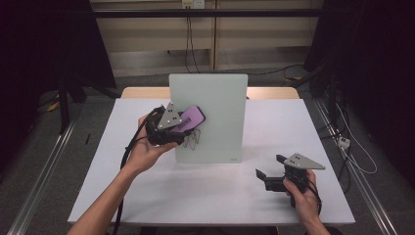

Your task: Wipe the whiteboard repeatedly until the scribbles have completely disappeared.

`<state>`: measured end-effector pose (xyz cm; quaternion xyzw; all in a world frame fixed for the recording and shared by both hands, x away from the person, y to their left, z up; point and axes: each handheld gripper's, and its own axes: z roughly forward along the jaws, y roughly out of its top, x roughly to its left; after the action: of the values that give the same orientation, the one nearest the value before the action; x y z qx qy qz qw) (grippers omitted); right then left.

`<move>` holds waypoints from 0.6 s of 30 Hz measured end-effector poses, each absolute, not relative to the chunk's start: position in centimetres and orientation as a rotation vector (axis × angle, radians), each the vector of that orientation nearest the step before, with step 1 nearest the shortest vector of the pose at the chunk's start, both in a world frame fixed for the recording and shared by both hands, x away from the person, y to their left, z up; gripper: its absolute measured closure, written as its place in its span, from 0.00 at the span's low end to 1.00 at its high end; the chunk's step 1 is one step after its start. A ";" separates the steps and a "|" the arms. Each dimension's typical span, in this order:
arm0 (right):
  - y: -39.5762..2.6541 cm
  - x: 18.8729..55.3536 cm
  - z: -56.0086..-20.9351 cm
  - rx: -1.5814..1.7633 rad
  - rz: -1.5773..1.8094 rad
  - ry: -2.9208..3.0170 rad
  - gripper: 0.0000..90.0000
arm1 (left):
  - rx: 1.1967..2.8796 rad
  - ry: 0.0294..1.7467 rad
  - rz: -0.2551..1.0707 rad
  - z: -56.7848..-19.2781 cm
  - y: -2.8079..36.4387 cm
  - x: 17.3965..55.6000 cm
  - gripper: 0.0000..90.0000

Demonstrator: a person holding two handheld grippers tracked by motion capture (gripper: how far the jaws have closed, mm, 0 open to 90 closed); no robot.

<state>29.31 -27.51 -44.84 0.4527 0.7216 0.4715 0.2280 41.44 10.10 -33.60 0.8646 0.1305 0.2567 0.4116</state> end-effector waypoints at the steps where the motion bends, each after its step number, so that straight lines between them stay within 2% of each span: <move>1: -27.5 29.3 -44.8 1.246 1.299 1.988 0.05 | 2.176 0.326 0.645 -33.7 10.0 41.4 0.46; 5: -27.5 29.3 -44.8 1.249 1.298 1.987 0.05 | 2.174 0.332 0.620 -33.5 10.2 41.6 0.46; 18: -27.6 29.3 -44.8 1.249 1.299 1.983 0.05 | 2.103 0.372 0.668 -30.4 10.8 42.7 0.46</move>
<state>29.33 -27.65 -44.82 0.4539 0.7203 0.4720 0.2289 42.73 10.76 -30.44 0.8455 0.1497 0.2685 0.4366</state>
